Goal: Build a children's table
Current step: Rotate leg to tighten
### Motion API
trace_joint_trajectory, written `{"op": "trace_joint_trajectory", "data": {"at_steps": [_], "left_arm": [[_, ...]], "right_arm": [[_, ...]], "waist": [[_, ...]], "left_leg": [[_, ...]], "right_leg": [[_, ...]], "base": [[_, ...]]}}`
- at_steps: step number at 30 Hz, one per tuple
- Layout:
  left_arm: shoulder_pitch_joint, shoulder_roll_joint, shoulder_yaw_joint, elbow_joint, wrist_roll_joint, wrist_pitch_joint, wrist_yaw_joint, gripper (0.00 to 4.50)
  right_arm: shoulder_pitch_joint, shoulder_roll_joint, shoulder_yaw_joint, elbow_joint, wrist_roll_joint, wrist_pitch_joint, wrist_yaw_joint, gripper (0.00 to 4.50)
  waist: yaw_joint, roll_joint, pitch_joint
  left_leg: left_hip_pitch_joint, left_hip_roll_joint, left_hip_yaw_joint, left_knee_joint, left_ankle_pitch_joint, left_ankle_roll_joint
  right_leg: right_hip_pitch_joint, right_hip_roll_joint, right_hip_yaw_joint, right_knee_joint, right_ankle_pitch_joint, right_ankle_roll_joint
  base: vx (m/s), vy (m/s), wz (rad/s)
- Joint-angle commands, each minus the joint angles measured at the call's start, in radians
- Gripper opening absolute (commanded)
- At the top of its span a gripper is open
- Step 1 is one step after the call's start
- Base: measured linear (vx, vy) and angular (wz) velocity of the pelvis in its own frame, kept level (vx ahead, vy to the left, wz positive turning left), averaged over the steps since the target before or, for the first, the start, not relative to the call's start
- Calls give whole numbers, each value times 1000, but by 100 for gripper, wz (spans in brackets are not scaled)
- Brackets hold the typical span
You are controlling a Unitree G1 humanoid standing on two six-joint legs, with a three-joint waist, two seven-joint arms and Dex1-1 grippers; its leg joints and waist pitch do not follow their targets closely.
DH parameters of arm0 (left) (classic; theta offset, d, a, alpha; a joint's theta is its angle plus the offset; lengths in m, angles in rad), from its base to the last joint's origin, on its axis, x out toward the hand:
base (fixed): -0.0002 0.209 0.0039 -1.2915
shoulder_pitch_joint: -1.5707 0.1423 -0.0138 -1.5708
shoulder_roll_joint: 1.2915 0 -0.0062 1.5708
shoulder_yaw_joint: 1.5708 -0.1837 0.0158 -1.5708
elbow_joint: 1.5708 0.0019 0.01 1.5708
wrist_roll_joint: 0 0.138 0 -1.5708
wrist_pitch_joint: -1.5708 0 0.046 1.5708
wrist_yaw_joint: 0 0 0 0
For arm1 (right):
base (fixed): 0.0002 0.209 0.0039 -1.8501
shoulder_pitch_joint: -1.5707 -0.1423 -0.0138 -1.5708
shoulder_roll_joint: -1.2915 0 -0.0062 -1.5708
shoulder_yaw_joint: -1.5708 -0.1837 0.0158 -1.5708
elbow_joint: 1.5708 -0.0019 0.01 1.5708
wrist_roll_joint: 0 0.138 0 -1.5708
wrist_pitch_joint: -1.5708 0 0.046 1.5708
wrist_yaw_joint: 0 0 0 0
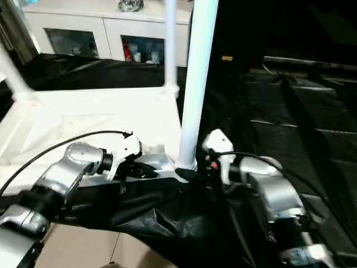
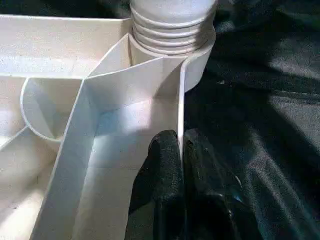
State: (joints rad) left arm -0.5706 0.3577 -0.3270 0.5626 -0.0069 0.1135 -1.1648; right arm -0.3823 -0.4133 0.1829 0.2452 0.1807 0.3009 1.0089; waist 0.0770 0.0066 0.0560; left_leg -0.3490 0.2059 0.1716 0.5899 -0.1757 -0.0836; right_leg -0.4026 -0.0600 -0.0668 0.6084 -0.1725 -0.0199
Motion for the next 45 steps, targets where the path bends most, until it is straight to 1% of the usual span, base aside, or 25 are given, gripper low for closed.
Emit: {"op": "trace_joint_trajectory", "data": {"at_steps": [1,3,7,9,13,14,18,19,20,23,26,28,29,30,32,33,34,36,38,39,41,42,43,44,45], "left_arm": [[30,11,0,-19,-12,-3,-15,0],[42,21,-8,-50,-5,10,-24,0],[48,36,-22,-68,-4,8,-50,0],[50,45,-26,-73,0,5,-61,0],[50,60,-27,-77,-1,0,-86,0],[50,64,-28,-81,-2,2,-93,0],[48,77,-30,-86,-7,-1,-121,0],[45,78,-29,-84,-6,0,-122,0],[45,78,-29,-83,-6,0,-122,0],[41,78,-23,-77,-8,8,-117,0],[33,67,-6,-66,-7,36,-69,0],[25,50,11,-57,-10,51,-27,0],[12,23,34,-48,-13,74,35,0],[3,6,48,-42,-14,88,72,0],[-18,-36,72,-36,-17,127,149,0],[-30,-60,86,-30,-17,145,197,0],[-39,-73,88,-23,-15,147,213,0],[-58,-103,95,2,-9,148,268,0],[-82,-138,105,35,3,147,343,0],[-100,-161,109,59,15,138,395,0],[-112,-183,108,75,24,119,426,0],[-119,-204,106,81,29,109,443,0],[-120,-207,106,80,29,108,442,0],[-118,-220,92,71,28,94,427,0],[-118,-222,86,67,28,87,420,0]], "right_arm": [[-17,1,33,25,-26,-13,14,402],[-29,3,39,50,-34,-22,20,402],[-50,7,42,87,-34,-35,35,402],[-63,8,49,112,-34,-44,54,377],[-89,16,56,162,-40,-67,66,356],[-95,21,55,174,-40,-75,71,331],[-119,25,66,204,-38,-87,109,305],[-123,24,70,213,-41,-92,115,292],[-124,24,71,216,-42,-93,116,286],[-134,32,74,247,-46,-110,119,278],[-136,50,64,270,-44,-119,104,276],[-133,69,50,280,-46,-126,60,275],[-133,106,25,305,-56,-127,-43,275],[-135,129,9,324,-62,-130,-108,275],[-138,188,-30,362,-61,-120,-243,275],[-139,218,-48,380,-58,-115,-302,275],[-143,240,-58,398,-57,-117,-344,275],[-153,284,-75,426,-58,-123,-424,274],[-170,334,-91,460,-61,-134,-516,274],[-187,366,-94,483,-69,-151,-562,274],[-204,396,-95,498,-71,-168,-584,274],[-219,425,-98,511,-75,-188,-595,274],[-221,429,-97,511,-76,-191,-593,309],[-227,443,-87,504,-74,-203,-554,309],[-228,445,-83,500,-72,-204,-541,344]], "waist": [[5,-12,-58],[3,-14,-59],[7,-12,-67],[7,-11,-67],[7,-12,-65],[6,-12,-65],[3,-13,-63],[2,-17,-63],[2,-14,-62],[1,-15,-62],[-3,-19,-62],[-3,-17,-60],[-8,-16,-58],[-11,-17,-58],[-17,-19,-59],[-21,-17,-58],[-21,-26,-59],[-23,-23,-59],[-25,-21,-56],[-21,-22,-63],[-20,-16,-60],[-19,-18,-61],[-17,-18,-63],[-14,-17,-64],[-13,-18,-65]], "left_leg": [[2,14,-9,-68,-280,31],[0,16,-8,-69,-274,32],[-5,19,-5,-66,-219,40],[-5,18,-2,-66,-207,43],[-5,17,-2,-66,-204,40],[-7,17,-2,-66,-208,40],[-4,19,-3,-68,-225,37],[-3,20,-2,-68,-226,37],[-3,20,-2,-68,-231,36],[-2,20,-3,-69,-242,32],[-3,18,-2,-68,-236,32],[-2,18,-3,-68,-241,32],[-2,19,-1,-69,-247,27],[1,16,-3,-70,-258,13],[-2,14,-8,-71,-259,2],[-1,14,-9,-72,-268,-1],[4,12,-7,-68,-273,4],[-1,14,-6,-70,-263,14],[7,11,-2,-67,-279,15],[5,10,-4,-67,-254,12],[2,12,-4,-70,-259,10],[2,12,-4,-69,-261,11],[1,13,-4,-70,-257,13],[-1,14,-5,-70,-250,17],[-4,14,-4,-71,-234,20]], "right_leg": [[40,-74,37,-108,-519,-86],[41,-74,39,-104,-498,-95],[47,-73,44,-86,-353,-144],[50,-71,44,-82,-306,-165],[51,-73,44,-83,-326,-163],[52,-72,44,-83,-329,-164],[50,-72,44,-85,-352,-161],[49,-72,44,-85,-352,-162],[49,-73,44,-85,-356,-164],[48,-73,44,-85,-366,-165],[49,-73,44,-86,-368,-163],[47,-73,44,-88,-383,-162],[43,-73,45,-90,-399,-161],[43,-73,43,-93,-429,-152],[46,-75,40,-95,-458,-136],[43,-75,38,-97,-478,-127],[40,-74,38,-100,-491,-120],[40,-74,42,-99,-460,-128],[30,-71,42,-105,-478,-126],[38,-75,43,-100,-453,-128],[37,-71,42,-100,-425,-132],[39,-72,42,-98,-419,-133],[39,-74,44,-95,-397,-139],[43,-74,44,-92,-371,-146],[46,-73,46,-87,-336,-153]], "base": [[0,0,0],[0,0,0],[0,0,0],[0,0,0],[0,0,0],[0,0,0],[0,0,0],[0,0,0],[0,0,0],[0,0,0],[0,0,0],[0,0,0],[0,0,0],[0,0,0],[0,0,0],[0,0,0],[0,0,0],[0,0,0],[0,0,0],[0,0,0],[0,0,0],[0,0,0],[0,0,0],[0,0,0],[0,0,0]]}}
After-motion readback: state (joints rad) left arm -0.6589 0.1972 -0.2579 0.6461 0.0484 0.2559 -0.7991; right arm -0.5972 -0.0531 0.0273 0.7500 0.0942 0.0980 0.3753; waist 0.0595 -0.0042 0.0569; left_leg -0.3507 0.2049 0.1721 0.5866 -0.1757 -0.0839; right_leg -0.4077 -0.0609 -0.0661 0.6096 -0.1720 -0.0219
